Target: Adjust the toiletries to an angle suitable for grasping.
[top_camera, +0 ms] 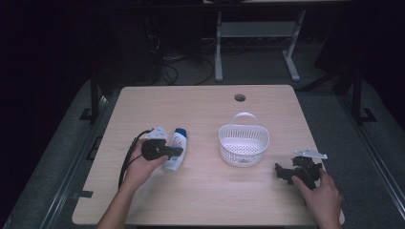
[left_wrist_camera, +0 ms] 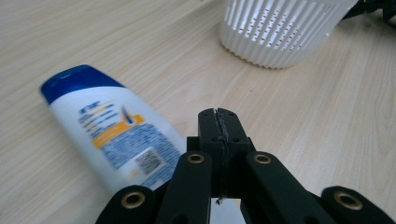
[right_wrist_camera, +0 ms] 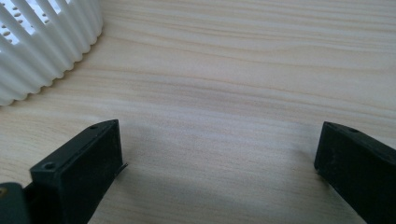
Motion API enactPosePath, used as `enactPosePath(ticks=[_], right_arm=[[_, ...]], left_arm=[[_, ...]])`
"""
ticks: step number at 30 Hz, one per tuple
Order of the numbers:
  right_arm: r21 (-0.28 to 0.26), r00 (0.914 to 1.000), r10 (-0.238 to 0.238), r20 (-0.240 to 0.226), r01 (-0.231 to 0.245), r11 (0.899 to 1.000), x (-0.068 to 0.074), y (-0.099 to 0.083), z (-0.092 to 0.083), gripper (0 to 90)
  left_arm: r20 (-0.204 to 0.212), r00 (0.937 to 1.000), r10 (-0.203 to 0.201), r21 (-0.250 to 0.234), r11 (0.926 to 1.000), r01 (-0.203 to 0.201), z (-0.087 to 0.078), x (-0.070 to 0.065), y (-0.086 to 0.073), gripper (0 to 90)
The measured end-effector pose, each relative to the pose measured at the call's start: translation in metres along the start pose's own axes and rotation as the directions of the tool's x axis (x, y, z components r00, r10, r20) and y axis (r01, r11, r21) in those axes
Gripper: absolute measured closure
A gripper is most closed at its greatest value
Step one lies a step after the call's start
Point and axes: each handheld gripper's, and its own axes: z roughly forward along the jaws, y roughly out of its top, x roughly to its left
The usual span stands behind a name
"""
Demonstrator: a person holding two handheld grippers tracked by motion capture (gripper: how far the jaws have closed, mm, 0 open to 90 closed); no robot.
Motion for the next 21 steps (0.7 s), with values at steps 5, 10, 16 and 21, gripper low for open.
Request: enactPosePath(ticks=[5, 10, 16, 21], right_arm=[[0.0, 1.0, 0.0, 0.0, 0.0, 1.0, 0.0, 0.0, 0.0, 0.4], [0.0, 1.0, 0.0, 0.0, 0.0, 1.0, 0.0, 0.0, 0.0, 0.4], [0.0, 1.0, 0.0, 0.0, 0.0, 1.0, 0.0, 0.0, 0.0, 0.4], [0.0, 1.0, 0.0, 0.0, 0.0, 1.0, 0.0, 0.0, 0.0, 0.4]], left_arm=[[0.009, 0.9999, 0.014, 0.033, 0.9993, -0.014, 0.013, -0.006, -0.002, 90.0], [0.017, 0.9996, 0.021, 0.064, 0.9977, -0.022, 0.022, -0.01, -0.005, 90.0], [0.024, 0.9993, 0.028, 0.086, 0.9959, -0.03, 0.029, -0.012, -0.007, 90.0], [0.015, 0.9995, 0.029, 0.111, 0.9934, -0.03, 0.033, -0.012, -0.009, 90.0]])
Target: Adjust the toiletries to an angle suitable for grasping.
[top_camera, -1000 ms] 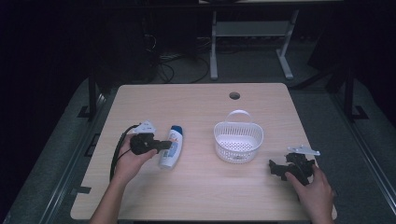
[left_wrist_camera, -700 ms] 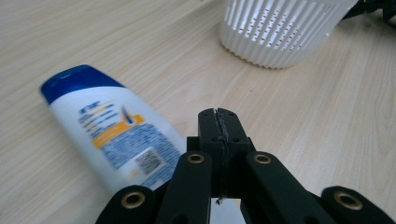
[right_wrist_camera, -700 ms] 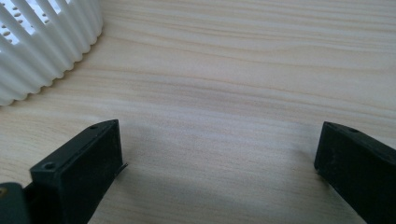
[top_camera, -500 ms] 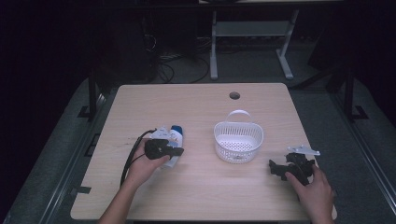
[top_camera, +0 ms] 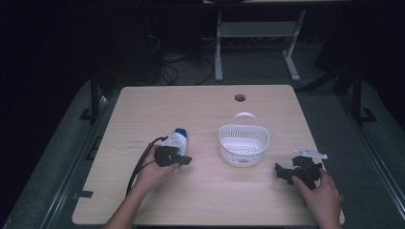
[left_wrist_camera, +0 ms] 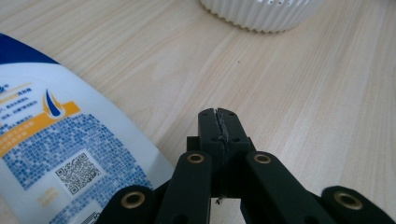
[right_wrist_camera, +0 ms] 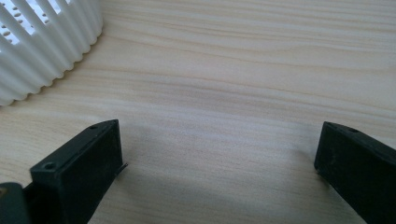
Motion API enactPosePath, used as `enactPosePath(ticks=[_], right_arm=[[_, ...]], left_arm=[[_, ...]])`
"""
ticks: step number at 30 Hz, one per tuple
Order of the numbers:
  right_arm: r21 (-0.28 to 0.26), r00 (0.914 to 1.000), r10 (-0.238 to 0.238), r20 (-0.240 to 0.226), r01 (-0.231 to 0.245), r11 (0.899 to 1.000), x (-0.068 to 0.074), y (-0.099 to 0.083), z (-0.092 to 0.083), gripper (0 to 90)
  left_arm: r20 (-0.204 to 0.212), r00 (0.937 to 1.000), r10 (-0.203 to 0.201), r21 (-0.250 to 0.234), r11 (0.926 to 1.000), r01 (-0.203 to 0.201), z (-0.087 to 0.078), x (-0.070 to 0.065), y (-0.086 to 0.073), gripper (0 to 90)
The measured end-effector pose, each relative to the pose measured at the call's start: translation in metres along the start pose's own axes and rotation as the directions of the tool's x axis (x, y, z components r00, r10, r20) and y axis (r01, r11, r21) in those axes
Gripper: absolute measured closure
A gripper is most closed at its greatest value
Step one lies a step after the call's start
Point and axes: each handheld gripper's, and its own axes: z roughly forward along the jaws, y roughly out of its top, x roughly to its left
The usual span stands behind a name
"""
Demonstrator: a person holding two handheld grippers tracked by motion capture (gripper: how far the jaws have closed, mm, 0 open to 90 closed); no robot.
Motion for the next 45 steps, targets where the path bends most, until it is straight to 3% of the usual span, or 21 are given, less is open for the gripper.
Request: enactPosePath(ticks=[20, 45], right_arm=[[0.0, 1.0, 0.0, 0.0, 0.0, 1.0, 0.0, 0.0, 0.0, 0.4], [0.0, 1.0, 0.0, 0.0, 0.0, 1.0, 0.0, 0.0, 0.0, 0.4]], left_arm=[[-0.02, 0.9996, -0.019, 0.034, 0.9992, 0.02, -0.005, 0.004, -0.011, 90.0], [-0.093, 0.9928, -0.075, 0.04, 0.9961, 0.079, -0.034, 0.027, -0.031, 90.0]])
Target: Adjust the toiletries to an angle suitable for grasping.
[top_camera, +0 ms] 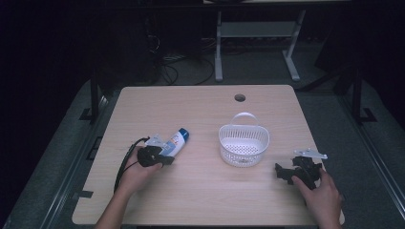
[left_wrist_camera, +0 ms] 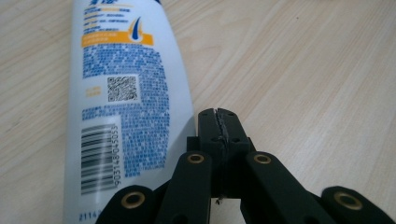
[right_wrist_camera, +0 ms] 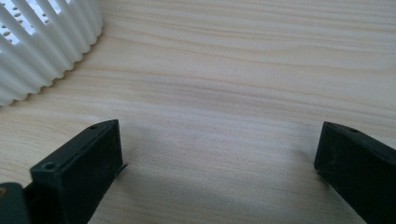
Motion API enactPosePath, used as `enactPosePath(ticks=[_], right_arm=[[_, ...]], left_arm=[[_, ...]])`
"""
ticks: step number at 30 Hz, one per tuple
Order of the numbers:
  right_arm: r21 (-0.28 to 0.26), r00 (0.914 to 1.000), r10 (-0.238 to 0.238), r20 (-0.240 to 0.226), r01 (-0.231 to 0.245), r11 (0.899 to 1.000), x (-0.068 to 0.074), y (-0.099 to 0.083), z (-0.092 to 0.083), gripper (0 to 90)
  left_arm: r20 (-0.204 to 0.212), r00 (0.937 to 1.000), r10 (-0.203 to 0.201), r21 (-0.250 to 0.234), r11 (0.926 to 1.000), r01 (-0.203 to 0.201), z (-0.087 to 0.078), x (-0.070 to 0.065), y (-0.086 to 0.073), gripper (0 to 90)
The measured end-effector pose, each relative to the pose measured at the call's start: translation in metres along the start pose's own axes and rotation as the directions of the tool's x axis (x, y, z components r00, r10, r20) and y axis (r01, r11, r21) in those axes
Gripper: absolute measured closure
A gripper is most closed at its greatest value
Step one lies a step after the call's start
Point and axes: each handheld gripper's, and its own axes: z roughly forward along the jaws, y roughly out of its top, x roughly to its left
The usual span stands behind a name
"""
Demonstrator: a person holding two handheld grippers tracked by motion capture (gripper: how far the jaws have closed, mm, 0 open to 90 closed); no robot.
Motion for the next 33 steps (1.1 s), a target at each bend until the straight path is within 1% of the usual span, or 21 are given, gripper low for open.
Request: enactPosePath(ticks=[1, 6, 9, 12, 16, 17, 20, 24, 25, 27, 29, 31, 32, 33], right_arm=[[0.0, 1.0, 0.0, 0.0, 0.0, 1.0, 0.0, 0.0, 0.0, 0.4], [0.0, 1.0, 0.0, 0.0, 0.0, 1.0, 0.0, 0.0, 0.0, 0.4], [0.0, 1.0, 0.0, 0.0, 0.0, 1.0, 0.0, 0.0, 0.0, 0.4], [0.0, 1.0, 0.0, 0.0, 0.0, 1.0, 0.0, 0.0, 0.0, 0.4], [0.0, 1.0, 0.0, 0.0, 0.0, 1.0, 0.0, 0.0, 0.0, 0.4], [0.0, 1.0, 0.0, 0.0, 0.0, 1.0, 0.0, 0.0, 0.0, 0.4], [0.0, 1.0, 0.0, 0.0, 0.0, 1.0, 0.0, 0.0, 0.0, 0.4], [0.0, 1.0, 0.0, 0.0, 0.0, 1.0, 0.0, 0.0, 0.0, 0.4], [0.0, 1.0, 0.0, 0.0, 0.0, 1.0, 0.0, 0.0, 0.0, 0.4], [0.0, 1.0, 0.0, 0.0, 0.0, 1.0, 0.0, 0.0, 0.0, 0.4], [0.0, 1.0, 0.0, 0.0, 0.0, 1.0, 0.0, 0.0, 0.0, 0.4], [0.0, 1.0, 0.0, 0.0, 0.0, 1.0, 0.0, 0.0, 0.0, 0.4], [0.0, 1.0, 0.0, 0.0, 0.0, 1.0, 0.0, 0.0, 0.0, 0.4], [0.0, 1.0, 0.0, 0.0, 0.0, 1.0, 0.0, 0.0, 0.0, 0.4]], left_arm=[[-0.003, 0.9999, -0.012, -0.006, 0.9999, 0.012, -0.001, 0.0, -0.001, 90.0], [-0.013, 0.9998, -0.012, -0.005, 0.9999, 0.012, -0.004, 0.005, -0.003, 90.0], [-0.012, 0.9998, -0.016, -0.008, 0.9998, 0.015, -0.005, 0.004, -0.003, 90.0], [-0.002, 1.0, -0.01, -0.016, 0.9998, 0.01, -0.007, 0.003, -0.001, 90.0], [0.009, 0.9998, -0.018, -0.028, 0.9994, 0.019, -0.008, 0.001, 0.0, 90.0], [0.009, 0.9999, -0.012, -0.028, 0.9995, 0.012, -0.009, 0.001, 0.001, 89.9], [0.007, 0.9999, -0.01, -0.034, 0.9994, 0.01, -0.011, 0.001, 0.002, 87.5], [0.001, 0.9999, -0.011, -0.041, 0.9991, 0.011, -0.013, 0.001, 0.003, 82.4], [-0.001, 1.0, -0.006, -0.035, 0.9994, 0.006, -0.014, 0.001, 0.003, 80.7], [-0.004, 1.0, -0.003, -0.03, 0.9995, 0.003, -0.014, 0.002, 0.004, 76.0], [-0.008, 1.0, 0.001, -0.037, 0.9993, -0.002, -0.016, 0.002, 0.005, 72.6], [-0.009, 1.0, 0.0, -0.042, 0.9991, 0.0, -0.017, 0.003, 0.008, 66.9], [-0.018, 0.9998, 0.007, -0.039, 0.9992, -0.007, -0.018, 0.003, 0.009, 64.0], [-0.022, 0.9997, 0.005, -0.041, 0.9992, -0.006, -0.019, 0.004, 0.009, 62.2]])
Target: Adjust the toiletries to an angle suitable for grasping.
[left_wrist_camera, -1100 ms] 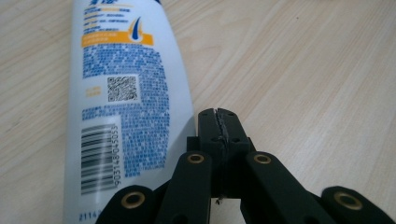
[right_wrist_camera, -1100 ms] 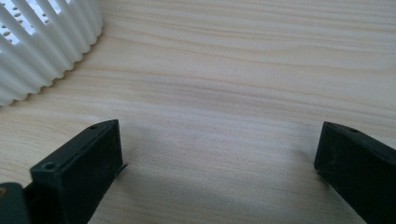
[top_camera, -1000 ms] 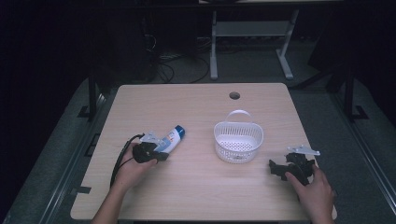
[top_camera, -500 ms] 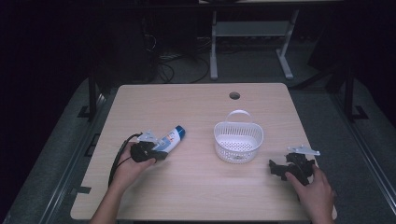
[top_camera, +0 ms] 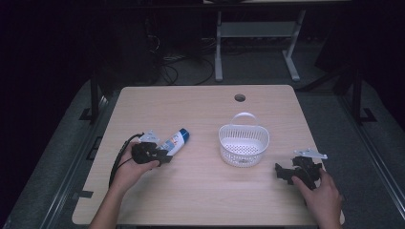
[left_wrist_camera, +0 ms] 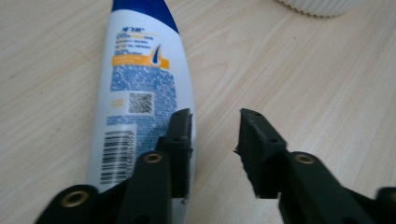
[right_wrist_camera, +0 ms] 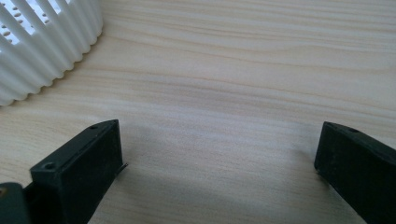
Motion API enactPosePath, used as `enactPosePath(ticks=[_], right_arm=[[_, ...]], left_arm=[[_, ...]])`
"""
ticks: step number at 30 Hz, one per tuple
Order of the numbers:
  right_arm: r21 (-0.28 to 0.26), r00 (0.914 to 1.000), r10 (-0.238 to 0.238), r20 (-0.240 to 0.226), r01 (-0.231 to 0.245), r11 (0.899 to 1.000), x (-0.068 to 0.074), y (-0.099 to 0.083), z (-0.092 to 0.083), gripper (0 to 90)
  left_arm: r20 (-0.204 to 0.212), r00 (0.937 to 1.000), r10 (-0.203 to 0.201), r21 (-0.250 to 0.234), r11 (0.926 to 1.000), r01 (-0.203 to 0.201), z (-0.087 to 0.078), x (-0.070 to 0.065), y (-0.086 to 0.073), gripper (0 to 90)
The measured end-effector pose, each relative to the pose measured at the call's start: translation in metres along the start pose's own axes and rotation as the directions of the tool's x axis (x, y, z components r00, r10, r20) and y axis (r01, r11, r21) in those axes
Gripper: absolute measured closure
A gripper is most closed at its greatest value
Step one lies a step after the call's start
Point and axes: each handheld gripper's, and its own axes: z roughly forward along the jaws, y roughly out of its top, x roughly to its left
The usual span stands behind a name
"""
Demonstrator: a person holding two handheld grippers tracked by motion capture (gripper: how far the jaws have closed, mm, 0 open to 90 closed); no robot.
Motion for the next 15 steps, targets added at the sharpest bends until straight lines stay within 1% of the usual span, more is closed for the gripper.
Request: enactPosePath(ticks=[3, 5, 7, 8, 10, 12, 15], right_arm=[[0.0, 1.0, 0.0, 0.0, 0.0, 1.0, 0.0, 0.0, 0.0, 0.4], [0.0, 1.0, 0.0, 0.0, 0.0, 1.0, 0.0, 0.0, 0.0, 0.4], [0.0, 1.0, 0.0, 0.0, 0.0, 1.0, 0.0, 0.0, 0.0, 0.4], [0.0, 1.0, 0.0, 0.0, 0.0, 1.0, 0.0, 0.0, 0.0, 0.4], [0.0, 1.0, 0.0, 0.0, 0.0, 1.0, 0.0, 0.0, 0.0, 0.4], [0.0, 1.0, 0.0, 0.0, 0.0, 1.0, 0.0, 0.0, 0.0, 0.4], [0.0, 1.0, 0.0, 0.0, 0.0, 1.0, 0.0, 0.0, 0.0, 0.4]], left_arm=[[-0.005, 1.0, 0.0, -0.004, 1.0, 0.0, -0.002, 0.002, 0.004, 56.4], [-0.007, 1.0, 0.007, 0.002, 1.0, -0.007, -0.002, 0.003, 0.008, 54.2], [-0.011, 0.9999, 0.003, -0.001, 1.0, -0.003, -0.003, 0.005, 0.011, 51.0], [-0.015, 0.9998, 0.009, 0.001, 1.0, -0.009, -0.003, 0.006, 0.013, 49.8], [-0.019, 0.9998, 0.004, -0.005, 1.0, -0.004, -0.004, 0.007, 0.016, 46.7], [-0.027, 0.9996, 0.004, -0.008, 1.0, -0.004, -0.004, 0.009, 0.019, 41.8], [-0.034, 0.9994, 0.003, -0.004, 1.0, -0.003, -0.004, 0.013, 0.022, 40.0]])
